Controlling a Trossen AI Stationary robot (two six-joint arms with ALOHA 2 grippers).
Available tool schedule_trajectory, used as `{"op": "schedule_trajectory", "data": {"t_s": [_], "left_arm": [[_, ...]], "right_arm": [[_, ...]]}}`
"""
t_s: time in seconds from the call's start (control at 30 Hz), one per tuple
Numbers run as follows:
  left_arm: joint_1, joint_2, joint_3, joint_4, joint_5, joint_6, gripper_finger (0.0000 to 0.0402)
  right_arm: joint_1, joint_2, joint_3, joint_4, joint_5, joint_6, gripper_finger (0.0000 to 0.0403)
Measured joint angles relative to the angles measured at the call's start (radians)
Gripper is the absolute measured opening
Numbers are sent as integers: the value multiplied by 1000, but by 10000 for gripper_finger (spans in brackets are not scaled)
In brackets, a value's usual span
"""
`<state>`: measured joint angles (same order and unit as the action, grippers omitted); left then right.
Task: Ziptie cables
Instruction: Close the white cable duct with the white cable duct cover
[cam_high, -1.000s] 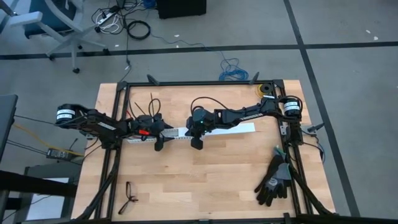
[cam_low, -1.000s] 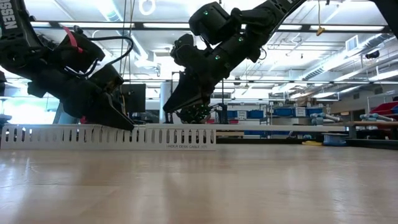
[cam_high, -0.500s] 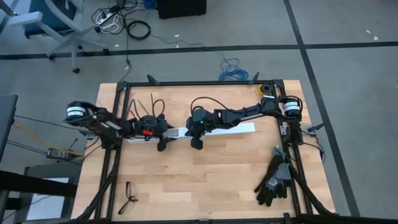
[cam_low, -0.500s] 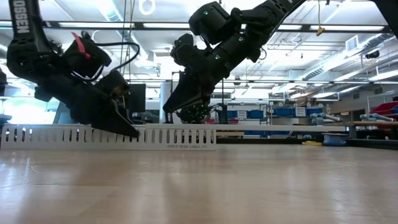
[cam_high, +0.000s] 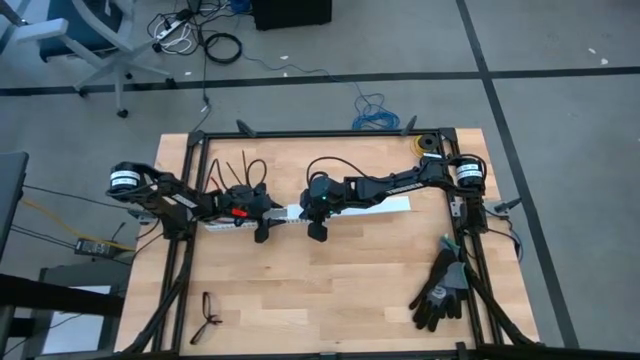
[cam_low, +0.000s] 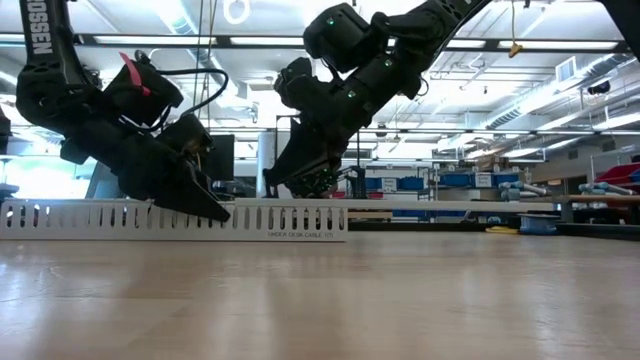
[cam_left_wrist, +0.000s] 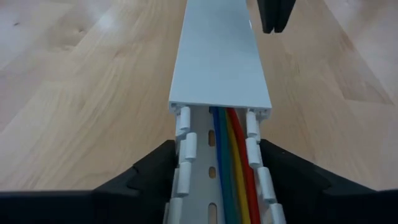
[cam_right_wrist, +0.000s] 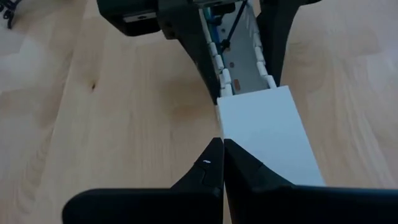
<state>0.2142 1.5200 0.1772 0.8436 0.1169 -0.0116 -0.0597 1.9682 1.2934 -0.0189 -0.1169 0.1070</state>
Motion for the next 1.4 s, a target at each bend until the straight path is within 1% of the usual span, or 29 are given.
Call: {"op": "schedule_trajectory", "data": {"t_s": [0.17, 0.3, 0.4, 0.5, 0.67, 0.73, 0.83, 0.93, 1.03, 1.23, 1.4], "left_arm": [[0, 0, 0, -1, 0, -1, 225], [0, 0, 0, -2, 0, -1, 229], [0, 0, 0, -3, 0, -3, 229], [0, 0, 0, -3, 0, -3, 229], [0, -1, -3, 1, 0, 3, 230], [0, -1, -3, 1, 1, 3, 230], [0, -1, -3, 0, 0, -23, 230], [0, -1, -2, -3, 0, -33, 233], [0, -1, 0, -19, 1, -48, 248], [0, -3, 2, -64, 14, -44, 294], [0, -30, -24, -64, 27, -20, 302]], "right_arm": [[0, 0, 0, -24, 25, 3, 0], [0, -1, 1, -102, 100, 25, 0], [3, -3, 1, -122, 125, 32, 0], [3, 6, 1, -101, 102, 50, 0], [-12, 87, 4, 55, -8, 69, 0], [-16, 102, 5, 97, -11, 69, 0], [-15, 99, 4, 98, 13, 55, 0], [-15, 94, 2, 99, 11, 45, 0], [-18, 94, 2, 94, 7, 46, 0], [-21, 94, 2, 84, 9, 46, 0], [-27, 94, 2, 79, 5, 58, 0]]}}
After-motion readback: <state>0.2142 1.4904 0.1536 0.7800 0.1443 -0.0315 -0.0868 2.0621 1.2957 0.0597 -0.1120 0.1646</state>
